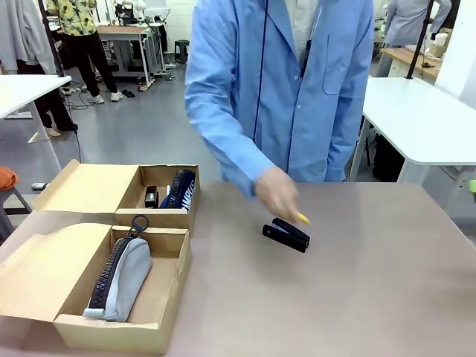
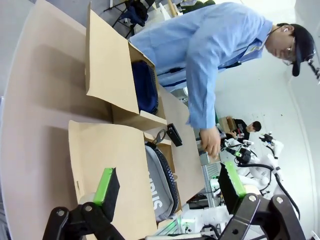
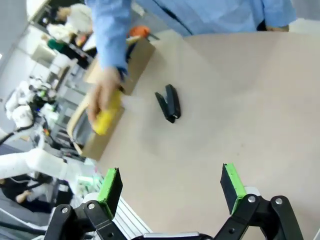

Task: Place items inside the box.
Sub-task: Pick up a Pencil pouch or Stapler and place it inside the Mailer Box closest to the robot.

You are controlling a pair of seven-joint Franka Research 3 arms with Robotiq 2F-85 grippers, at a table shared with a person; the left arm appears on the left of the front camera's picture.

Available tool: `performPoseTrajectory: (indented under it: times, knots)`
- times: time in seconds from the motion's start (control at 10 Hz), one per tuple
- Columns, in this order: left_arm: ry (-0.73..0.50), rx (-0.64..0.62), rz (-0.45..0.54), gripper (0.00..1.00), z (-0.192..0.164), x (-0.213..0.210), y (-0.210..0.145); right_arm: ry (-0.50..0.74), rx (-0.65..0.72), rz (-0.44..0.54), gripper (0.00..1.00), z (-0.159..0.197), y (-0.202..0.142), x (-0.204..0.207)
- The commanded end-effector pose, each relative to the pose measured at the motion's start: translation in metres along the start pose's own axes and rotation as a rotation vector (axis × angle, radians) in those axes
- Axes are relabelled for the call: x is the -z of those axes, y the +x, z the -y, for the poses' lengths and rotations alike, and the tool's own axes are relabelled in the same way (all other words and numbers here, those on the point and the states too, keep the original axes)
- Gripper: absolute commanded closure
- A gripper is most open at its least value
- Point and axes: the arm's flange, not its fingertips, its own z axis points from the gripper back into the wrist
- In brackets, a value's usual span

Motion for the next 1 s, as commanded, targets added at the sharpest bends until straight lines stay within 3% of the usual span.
performPoseTrajectory:
  times: [0.0, 0.2, 0.3, 0.4, 0.5, 0.7, 0.9]
  knots:
    - [-0.017, 0.016, 0.014, 0.00, 0.001, 0.000, 0.000, -0.126, -0.112, -0.165, 0.00, -0.043, 0.035, 0.062]
    - [-0.017, 0.016, 0.014, 0.00, 0.001, 0.000, 0.000, -0.236, -0.289, -0.309, 0.00, -0.080, 0.058, 0.148]
    - [-0.017, 0.016, 0.014, 0.00, 0.001, 0.000, 0.000, -0.216, -0.390, -0.373, 0.00, -0.096, 0.064, 0.193]
    - [-0.017, 0.016, 0.014, 0.00, 0.001, 0.000, 0.000, -0.320, -0.466, -0.448, 0.00, -0.108, 0.065, 0.243]
    - [-0.017, 0.016, 0.014, 0.00, 0.001, 0.000, 0.000, -0.342, -0.543, -0.510, 0.00, -0.116, 0.058, 0.281]
    - [-0.017, 0.016, 0.014, 0.00, 0.001, 0.000, 0.000, -0.361, -0.583, -0.623, 0.00, -0.116, 0.045, 0.331]
    - [-0.017, 0.016, 0.014, 0.00, 0.001, 0.000, 0.000, -0.397, -0.570, -0.675, 0.00, -0.108, 0.044, 0.362]
